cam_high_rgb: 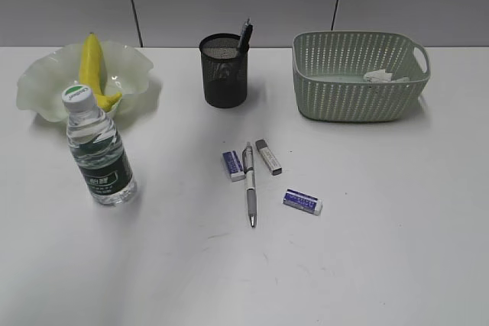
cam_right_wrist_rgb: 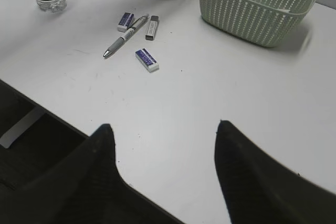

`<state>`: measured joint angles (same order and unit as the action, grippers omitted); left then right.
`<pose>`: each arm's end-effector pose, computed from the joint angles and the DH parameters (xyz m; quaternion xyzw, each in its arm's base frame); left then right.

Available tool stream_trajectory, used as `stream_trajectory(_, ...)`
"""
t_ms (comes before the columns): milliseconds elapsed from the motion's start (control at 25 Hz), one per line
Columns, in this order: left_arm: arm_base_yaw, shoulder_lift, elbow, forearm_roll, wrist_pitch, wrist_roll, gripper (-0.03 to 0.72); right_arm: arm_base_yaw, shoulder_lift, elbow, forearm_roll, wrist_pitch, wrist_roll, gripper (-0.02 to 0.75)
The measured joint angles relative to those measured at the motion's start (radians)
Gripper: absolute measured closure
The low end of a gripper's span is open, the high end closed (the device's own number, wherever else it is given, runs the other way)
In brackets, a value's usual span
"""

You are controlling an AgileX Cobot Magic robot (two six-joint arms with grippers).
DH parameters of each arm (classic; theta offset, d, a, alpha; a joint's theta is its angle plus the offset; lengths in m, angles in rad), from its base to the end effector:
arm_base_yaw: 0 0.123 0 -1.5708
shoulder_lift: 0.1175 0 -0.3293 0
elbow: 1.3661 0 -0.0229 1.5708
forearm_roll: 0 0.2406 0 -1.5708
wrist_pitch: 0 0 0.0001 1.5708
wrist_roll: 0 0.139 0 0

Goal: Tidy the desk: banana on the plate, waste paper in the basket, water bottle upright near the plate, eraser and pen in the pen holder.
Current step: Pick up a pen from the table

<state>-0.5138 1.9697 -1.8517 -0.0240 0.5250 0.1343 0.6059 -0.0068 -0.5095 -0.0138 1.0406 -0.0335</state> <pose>0.4536 -0.2579 0.3514 0.2724 0.8304 -0.1018 0.4753 -0.0125 -0.0106 0.2559 -0.2649 0.8009 0.1450 0.5171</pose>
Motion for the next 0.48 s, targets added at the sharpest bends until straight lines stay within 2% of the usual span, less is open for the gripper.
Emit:
stream_trajectory(280, 0.0, -0.209, 0.0, 0.051, 0.431, 0.0, 0.354, 0.0, 0.0, 0.0, 0.0, 0.0, 0.0, 0.261)
stream_trajectory(480, 0.0, -0.373, 0.0, 0.083, 0.659, -0.031, 0.358, 0.0, 0.0, 0.0, 0.0, 0.0, 0.0, 0.261)
